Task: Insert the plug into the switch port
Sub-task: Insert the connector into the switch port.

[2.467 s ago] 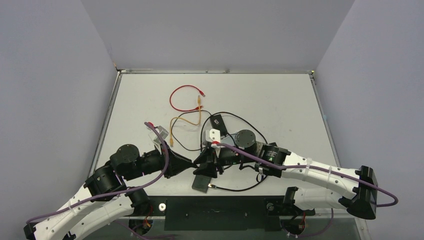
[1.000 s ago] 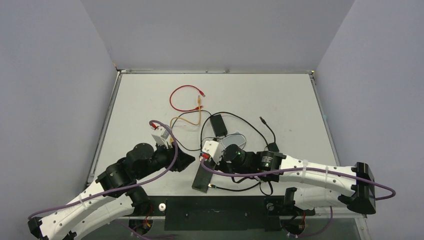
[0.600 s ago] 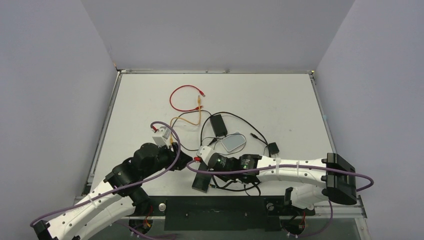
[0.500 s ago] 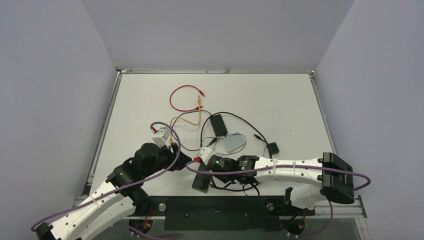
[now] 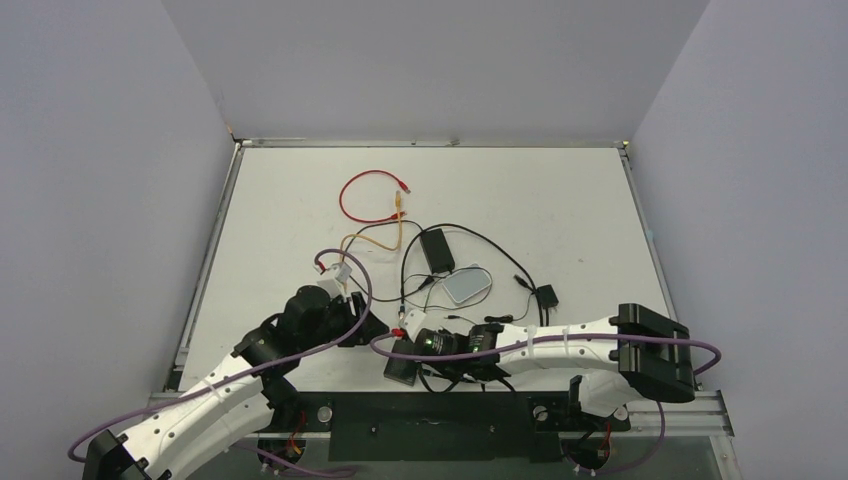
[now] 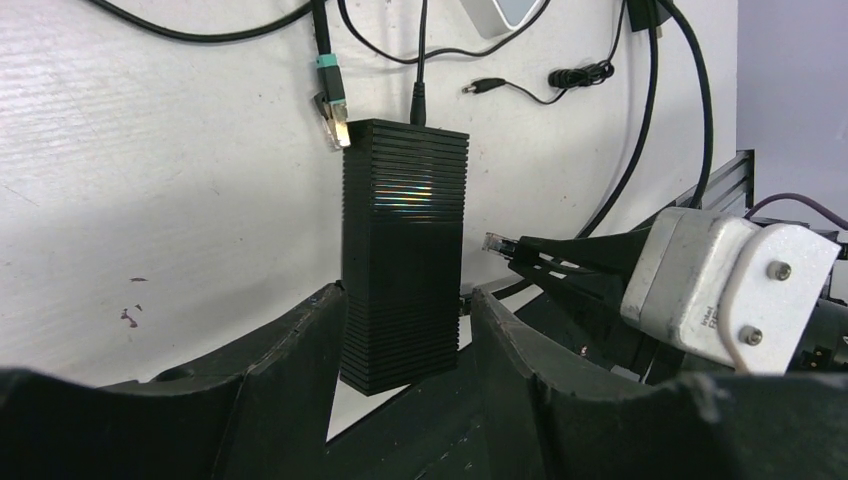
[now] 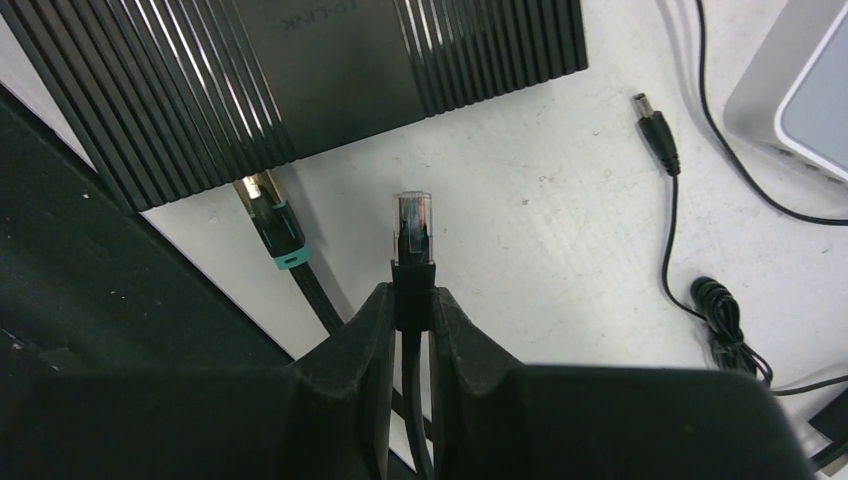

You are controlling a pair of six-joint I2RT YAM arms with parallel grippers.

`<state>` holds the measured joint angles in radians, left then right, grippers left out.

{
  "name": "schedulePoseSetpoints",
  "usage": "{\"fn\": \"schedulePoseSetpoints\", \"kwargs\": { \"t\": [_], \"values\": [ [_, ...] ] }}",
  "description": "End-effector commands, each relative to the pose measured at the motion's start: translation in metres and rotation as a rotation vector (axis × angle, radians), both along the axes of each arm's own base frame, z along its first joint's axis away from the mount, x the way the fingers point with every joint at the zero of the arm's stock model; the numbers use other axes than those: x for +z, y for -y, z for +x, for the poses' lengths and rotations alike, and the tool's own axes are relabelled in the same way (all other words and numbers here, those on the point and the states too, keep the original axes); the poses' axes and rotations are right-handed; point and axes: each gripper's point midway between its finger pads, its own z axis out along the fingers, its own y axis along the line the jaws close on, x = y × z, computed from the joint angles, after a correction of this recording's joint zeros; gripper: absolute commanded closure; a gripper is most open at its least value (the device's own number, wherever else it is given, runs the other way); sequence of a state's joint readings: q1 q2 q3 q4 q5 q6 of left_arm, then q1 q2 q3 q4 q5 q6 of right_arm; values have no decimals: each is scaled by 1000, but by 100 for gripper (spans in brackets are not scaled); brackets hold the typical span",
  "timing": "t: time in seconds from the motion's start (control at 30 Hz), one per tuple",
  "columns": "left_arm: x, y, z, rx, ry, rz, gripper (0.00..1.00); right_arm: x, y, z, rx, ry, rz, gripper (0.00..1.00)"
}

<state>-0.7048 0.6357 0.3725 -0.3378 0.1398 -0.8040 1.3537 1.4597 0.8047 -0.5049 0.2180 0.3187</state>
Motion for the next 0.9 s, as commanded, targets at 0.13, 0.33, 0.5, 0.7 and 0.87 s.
{"fn": "schedulePoseSetpoints", "kwargs": {
  "t": [0.13, 0.33, 0.5, 0.7, 0.87],
  "values": [
    [-3, 16, 4, -43, -10, -55, 55, -2, -23, -5, 3, -20, 47, 100],
    [-12, 17, 3, -47, -25, -45, 56, -5, -35, 0, 29, 8, 37, 100],
    [-19, 16, 2, -50, -38, -34, 56, -4, -45, 1, 77, 25, 51, 100],
    [-29, 13, 0, -51, -55, -21, 57, -2, -57, 1, 113, 33, 95, 100],
    [-35, 10, -1, -40, -67, -17, 57, -1, -66, 1, 138, 47, 142, 100]
  ]
}}
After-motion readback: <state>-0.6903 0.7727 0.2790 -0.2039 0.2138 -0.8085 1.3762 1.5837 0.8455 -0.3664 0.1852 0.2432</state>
